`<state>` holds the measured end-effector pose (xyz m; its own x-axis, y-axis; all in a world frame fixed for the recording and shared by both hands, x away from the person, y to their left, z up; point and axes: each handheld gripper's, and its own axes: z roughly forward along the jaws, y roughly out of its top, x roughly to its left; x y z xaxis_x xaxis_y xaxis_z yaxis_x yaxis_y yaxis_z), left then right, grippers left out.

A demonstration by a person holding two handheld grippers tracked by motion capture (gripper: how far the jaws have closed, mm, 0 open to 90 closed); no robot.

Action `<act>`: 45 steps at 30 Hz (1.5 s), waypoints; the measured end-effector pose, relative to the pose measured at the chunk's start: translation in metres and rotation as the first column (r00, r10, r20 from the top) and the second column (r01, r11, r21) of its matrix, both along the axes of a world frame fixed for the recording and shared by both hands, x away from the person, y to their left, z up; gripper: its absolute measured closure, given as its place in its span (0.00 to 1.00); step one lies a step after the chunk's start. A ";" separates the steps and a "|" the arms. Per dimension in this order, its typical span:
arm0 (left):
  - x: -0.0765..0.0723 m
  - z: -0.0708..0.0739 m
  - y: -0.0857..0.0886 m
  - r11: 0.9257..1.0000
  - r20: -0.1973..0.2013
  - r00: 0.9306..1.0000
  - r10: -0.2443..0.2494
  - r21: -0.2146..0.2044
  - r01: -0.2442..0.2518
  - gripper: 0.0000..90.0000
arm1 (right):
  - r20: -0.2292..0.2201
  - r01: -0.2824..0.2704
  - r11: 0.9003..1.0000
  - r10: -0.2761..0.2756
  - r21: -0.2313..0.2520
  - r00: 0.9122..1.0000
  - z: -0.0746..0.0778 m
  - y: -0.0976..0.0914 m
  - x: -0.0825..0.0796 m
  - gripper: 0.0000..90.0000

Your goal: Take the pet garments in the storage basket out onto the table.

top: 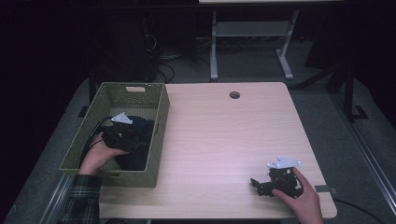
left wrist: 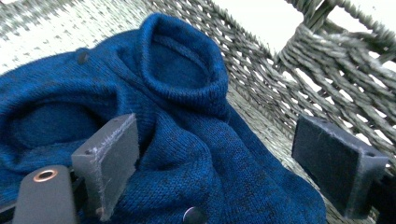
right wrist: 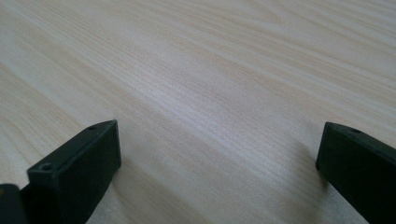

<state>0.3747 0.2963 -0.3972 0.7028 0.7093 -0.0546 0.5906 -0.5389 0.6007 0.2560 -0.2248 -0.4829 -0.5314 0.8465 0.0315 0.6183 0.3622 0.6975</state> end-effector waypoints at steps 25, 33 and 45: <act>0.009 -0.028 -0.003 0.992 -0.129 0.991 0.030 0.128 -0.014 0.16 | 0.001 -0.001 1.000 0.001 -0.001 1.000 0.000 0.000 0.000 0.00; 0.009 -0.032 -0.007 0.978 -0.155 0.986 0.068 0.206 -0.035 0.27 | 0.001 -0.001 1.000 0.001 -0.001 1.000 0.000 0.000 0.000 0.00; 0.009 -0.028 -0.006 0.973 -0.198 0.973 0.117 0.219 -0.072 0.68 | 0.002 -0.004 1.000 0.004 -0.003 1.000 0.000 0.000 0.000 0.00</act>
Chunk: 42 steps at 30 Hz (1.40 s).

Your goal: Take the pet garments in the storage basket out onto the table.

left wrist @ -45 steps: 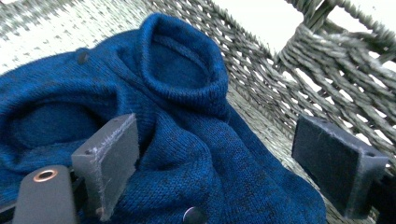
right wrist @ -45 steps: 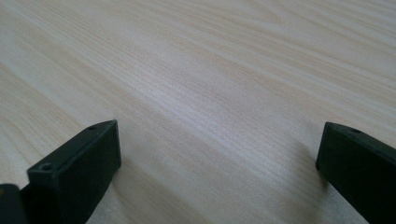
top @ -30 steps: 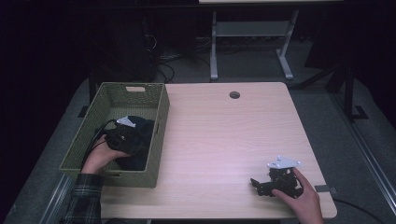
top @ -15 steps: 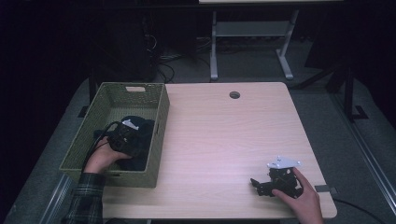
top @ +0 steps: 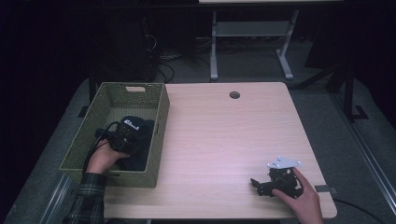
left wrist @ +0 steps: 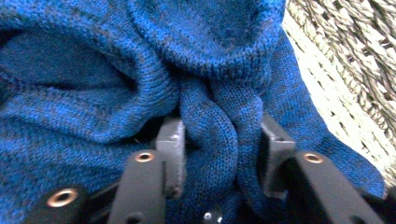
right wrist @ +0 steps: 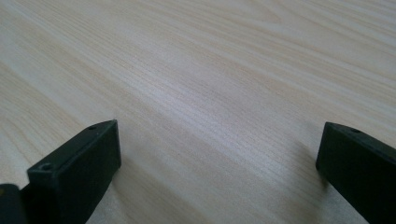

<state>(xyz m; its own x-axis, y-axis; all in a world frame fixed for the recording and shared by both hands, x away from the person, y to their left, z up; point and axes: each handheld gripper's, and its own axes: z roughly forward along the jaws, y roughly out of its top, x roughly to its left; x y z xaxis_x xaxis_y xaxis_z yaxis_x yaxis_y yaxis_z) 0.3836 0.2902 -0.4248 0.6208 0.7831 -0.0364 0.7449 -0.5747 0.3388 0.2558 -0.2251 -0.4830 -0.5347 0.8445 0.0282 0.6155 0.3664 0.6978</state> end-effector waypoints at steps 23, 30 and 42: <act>0.000 0.028 0.023 0.973 0.059 0.995 0.085 -0.222 -0.070 0.80 | -0.001 0.001 1.000 -0.001 0.000 1.000 0.000 0.000 0.000 0.00; -0.003 0.040 0.034 0.947 0.099 0.987 0.130 -0.308 -0.094 0.81 | -0.001 0.002 1.000 -0.002 0.002 1.000 0.000 0.000 0.000 0.00; -0.011 0.065 0.052 0.887 0.208 0.954 0.215 -0.451 -0.102 0.81 | -0.002 0.002 1.000 -0.002 0.002 1.000 0.000 0.000 0.000 0.00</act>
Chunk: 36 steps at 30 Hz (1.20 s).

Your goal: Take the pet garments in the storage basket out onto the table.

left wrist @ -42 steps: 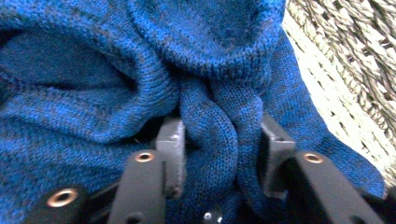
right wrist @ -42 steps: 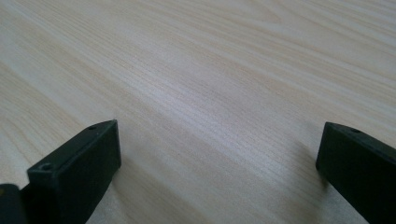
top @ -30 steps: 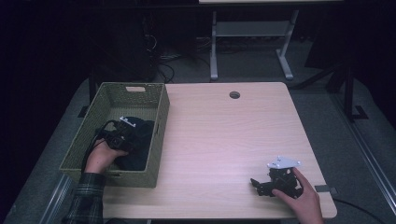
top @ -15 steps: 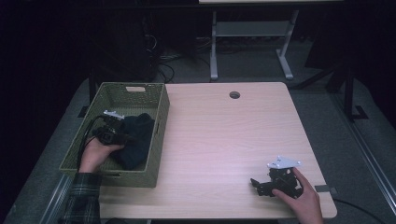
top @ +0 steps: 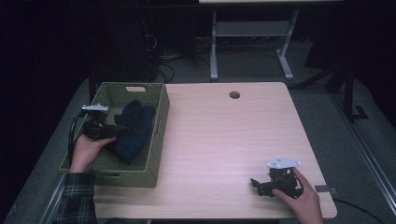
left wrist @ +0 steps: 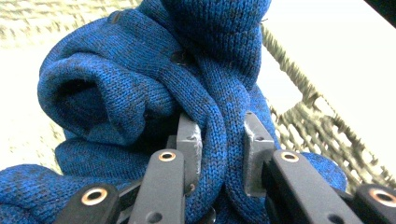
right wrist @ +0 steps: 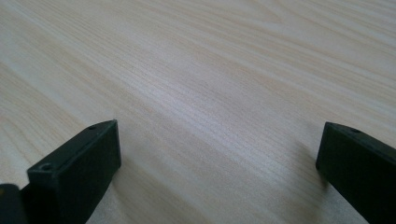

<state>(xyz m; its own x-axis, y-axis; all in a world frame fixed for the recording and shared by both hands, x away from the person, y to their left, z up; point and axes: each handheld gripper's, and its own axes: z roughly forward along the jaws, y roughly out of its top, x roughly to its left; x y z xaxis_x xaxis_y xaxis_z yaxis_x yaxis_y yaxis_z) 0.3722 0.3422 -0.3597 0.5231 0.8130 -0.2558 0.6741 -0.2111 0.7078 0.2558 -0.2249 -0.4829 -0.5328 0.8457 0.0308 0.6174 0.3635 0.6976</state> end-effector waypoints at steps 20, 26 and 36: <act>-0.012 0.050 -0.005 0.990 0.195 0.981 0.006 -0.138 0.022 0.81 | 0.001 -0.001 1.000 0.001 -0.001 1.000 0.000 0.000 0.000 0.00; -0.013 0.062 -0.013 0.985 0.234 0.972 -0.004 -0.165 0.044 0.81 | 0.000 -0.002 1.000 0.002 -0.001 1.000 0.000 0.000 0.000 0.00; -0.015 0.079 -0.036 0.974 0.288 0.956 -0.058 -0.193 0.117 0.81 | 0.000 -0.003 1.000 0.003 -0.001 1.000 0.000 0.000 0.000 0.00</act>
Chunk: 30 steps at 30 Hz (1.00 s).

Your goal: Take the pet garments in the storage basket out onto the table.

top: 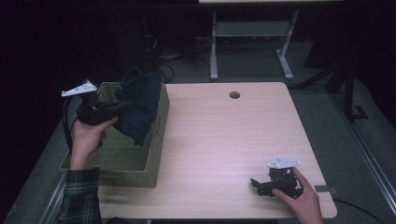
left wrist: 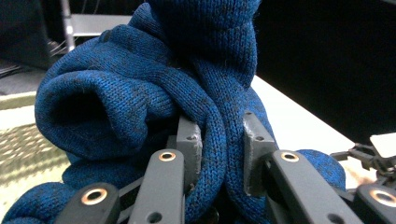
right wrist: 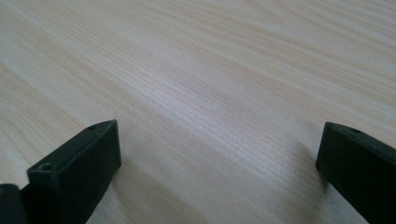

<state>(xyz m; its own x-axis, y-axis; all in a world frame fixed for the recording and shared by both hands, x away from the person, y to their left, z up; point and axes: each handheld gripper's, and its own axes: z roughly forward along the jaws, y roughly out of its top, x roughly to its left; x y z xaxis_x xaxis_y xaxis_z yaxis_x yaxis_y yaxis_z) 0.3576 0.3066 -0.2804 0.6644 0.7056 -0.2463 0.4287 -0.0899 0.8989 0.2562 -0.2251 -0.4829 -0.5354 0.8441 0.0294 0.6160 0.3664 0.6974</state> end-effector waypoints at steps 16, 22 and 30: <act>0.008 0.011 -0.051 0.994 0.039 0.994 -0.107 -0.035 0.108 0.81 | -0.001 0.001 1.000 -0.001 0.001 1.000 0.000 0.000 0.000 0.00; 0.013 0.010 -0.072 0.989 0.039 0.989 -0.145 -0.024 0.146 0.81 | -0.001 0.001 1.000 -0.001 0.002 1.000 0.000 0.000 0.000 0.00; 0.018 0.009 -0.106 0.977 0.043 0.977 -0.211 -0.021 0.212 0.82 | 0.001 0.000 1.000 0.000 0.001 1.000 0.000 0.000 0.000 0.00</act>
